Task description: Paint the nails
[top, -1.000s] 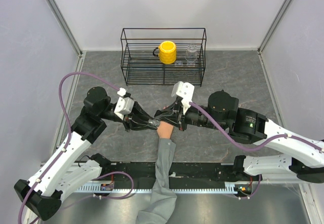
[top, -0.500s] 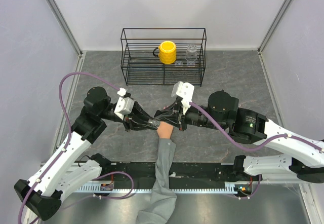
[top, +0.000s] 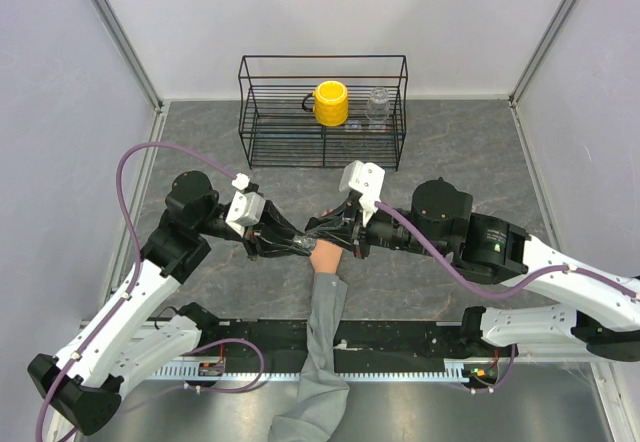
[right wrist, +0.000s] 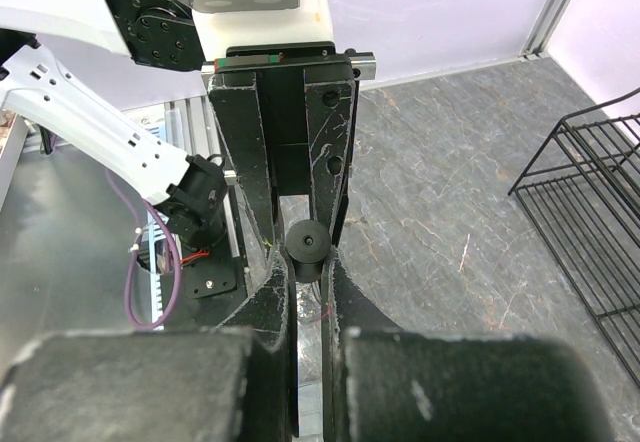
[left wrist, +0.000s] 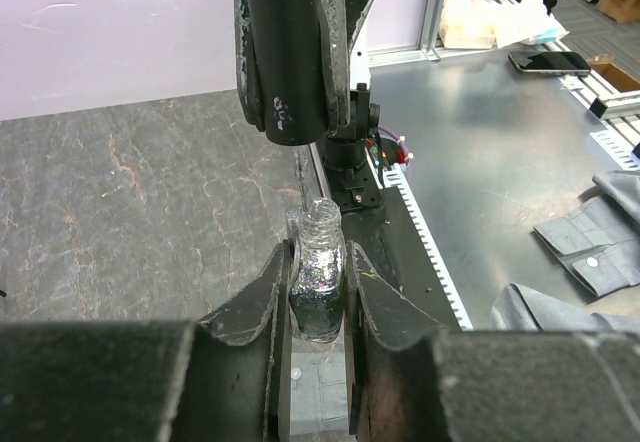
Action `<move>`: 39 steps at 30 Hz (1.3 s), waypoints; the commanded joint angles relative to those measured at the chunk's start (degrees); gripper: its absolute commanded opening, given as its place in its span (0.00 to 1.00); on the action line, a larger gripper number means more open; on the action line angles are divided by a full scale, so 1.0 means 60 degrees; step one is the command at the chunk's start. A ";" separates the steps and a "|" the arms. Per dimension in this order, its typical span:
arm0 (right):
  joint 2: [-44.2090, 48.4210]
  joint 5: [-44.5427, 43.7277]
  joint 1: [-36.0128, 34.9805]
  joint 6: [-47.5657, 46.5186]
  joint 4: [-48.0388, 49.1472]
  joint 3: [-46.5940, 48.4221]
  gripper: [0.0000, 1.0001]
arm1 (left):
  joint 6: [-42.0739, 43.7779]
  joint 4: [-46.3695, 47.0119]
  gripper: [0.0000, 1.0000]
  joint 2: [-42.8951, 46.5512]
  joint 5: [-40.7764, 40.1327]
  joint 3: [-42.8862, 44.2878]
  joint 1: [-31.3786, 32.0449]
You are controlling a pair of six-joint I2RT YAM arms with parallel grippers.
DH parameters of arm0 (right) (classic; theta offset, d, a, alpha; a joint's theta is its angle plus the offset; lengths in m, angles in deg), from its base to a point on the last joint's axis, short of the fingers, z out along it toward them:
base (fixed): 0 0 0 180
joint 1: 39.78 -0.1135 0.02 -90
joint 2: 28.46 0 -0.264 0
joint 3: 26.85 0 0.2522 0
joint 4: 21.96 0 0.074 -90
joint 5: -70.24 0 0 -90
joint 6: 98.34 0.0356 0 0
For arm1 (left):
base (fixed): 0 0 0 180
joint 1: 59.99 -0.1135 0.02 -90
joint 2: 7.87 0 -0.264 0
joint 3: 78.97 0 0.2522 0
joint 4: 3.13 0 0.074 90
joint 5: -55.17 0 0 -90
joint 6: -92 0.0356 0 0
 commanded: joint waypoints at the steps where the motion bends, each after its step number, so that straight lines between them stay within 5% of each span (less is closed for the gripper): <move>1: 0.0236 0.0067 0.0043 -0.0006 0.0332 0.0000 0.00 | 0.0032 0.0075 0.02 0.0012 -0.0123 0.0298 0.0007; 39: 0.0281 0.0082 0.0042 0.0419 0.1006 -0.0307 0.00 | 0.0047 0.0060 0.02 0.0085 -0.0299 0.0312 0.0007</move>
